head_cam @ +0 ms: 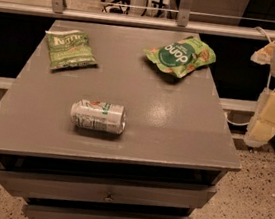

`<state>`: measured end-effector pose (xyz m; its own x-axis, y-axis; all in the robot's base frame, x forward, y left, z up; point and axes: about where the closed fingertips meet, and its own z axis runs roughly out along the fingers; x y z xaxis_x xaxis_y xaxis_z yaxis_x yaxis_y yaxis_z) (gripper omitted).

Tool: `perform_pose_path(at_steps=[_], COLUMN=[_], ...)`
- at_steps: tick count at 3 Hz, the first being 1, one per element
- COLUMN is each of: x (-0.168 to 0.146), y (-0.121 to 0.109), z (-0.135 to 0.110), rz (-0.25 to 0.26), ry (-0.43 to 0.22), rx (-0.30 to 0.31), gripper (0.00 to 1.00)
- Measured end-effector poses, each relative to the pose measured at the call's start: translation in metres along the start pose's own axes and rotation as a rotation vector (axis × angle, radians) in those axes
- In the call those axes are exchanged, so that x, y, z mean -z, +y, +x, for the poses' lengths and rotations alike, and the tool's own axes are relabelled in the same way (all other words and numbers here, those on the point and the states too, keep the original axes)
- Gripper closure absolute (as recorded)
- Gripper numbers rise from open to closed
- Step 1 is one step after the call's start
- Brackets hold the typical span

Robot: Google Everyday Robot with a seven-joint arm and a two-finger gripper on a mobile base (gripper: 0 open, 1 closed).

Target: Pick green rice chip bag

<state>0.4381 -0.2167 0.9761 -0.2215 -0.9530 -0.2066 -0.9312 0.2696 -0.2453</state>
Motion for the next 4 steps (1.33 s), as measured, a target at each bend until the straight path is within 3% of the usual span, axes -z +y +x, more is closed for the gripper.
perform_pose_path(at_steps=[1,2,4], x=[-0.001,-0.013,-0.061], y=[-0.003,-0.032,-0.129], z=[0.000,0.003,-0.023], rz=[0.005,0.054,0.127], ry=[-0.006,-0.066,-0.298], rx=[-0.002,-0.019,-0.040], gripper=[0.00,0.00,0.00])
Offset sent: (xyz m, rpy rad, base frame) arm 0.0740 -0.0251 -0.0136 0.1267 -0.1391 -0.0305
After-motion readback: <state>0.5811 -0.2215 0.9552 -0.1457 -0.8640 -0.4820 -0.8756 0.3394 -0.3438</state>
